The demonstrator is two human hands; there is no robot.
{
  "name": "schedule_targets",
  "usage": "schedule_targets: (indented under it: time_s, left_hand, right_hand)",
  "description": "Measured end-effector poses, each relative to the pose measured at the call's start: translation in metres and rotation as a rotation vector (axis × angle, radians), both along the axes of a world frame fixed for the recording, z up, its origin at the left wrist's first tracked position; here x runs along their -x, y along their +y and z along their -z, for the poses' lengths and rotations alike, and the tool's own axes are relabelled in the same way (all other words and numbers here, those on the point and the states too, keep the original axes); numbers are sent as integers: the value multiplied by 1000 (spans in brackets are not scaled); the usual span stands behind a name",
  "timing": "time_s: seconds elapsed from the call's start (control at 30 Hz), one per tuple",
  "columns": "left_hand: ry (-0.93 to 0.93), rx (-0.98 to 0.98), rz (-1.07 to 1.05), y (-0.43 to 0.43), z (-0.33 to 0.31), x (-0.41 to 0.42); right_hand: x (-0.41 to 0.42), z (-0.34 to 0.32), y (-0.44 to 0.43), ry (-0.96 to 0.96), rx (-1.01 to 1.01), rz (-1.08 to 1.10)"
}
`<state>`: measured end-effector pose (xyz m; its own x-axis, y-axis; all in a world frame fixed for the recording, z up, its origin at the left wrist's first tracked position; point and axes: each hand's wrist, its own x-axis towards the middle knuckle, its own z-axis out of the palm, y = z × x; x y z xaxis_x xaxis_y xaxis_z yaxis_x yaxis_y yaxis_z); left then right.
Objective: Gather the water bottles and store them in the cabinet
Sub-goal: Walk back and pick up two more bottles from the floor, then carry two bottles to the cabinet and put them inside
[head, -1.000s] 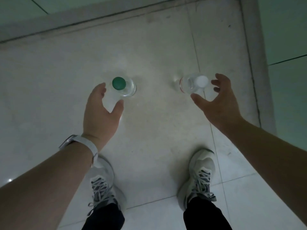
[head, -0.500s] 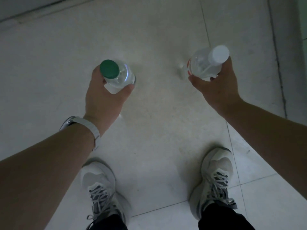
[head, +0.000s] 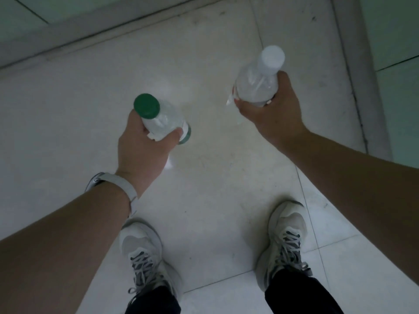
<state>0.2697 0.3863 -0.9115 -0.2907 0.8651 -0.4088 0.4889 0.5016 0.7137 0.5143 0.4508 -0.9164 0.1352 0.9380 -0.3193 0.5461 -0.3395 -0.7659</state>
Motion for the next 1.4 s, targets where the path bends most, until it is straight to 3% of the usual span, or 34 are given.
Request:
schedule_targets:
  time_s: [0.5,0.73,1.1,1.4]
  left_hand:
    - [-44,13,-147,-14,-235,19]
    - [-69,-78,-238,-14,-367,48]
    - [-87,-245,-355,-62,-571,156]
    - [-146,-452,-445,-111,-687,245]
  right_hand:
    - [30,-250,-18,65,100,-71]
    - [71,-382,-23,62,91,-97]
    - [182,-574,-40,77,3,-235]
    - [279,-691,-58,117,-87,-351]
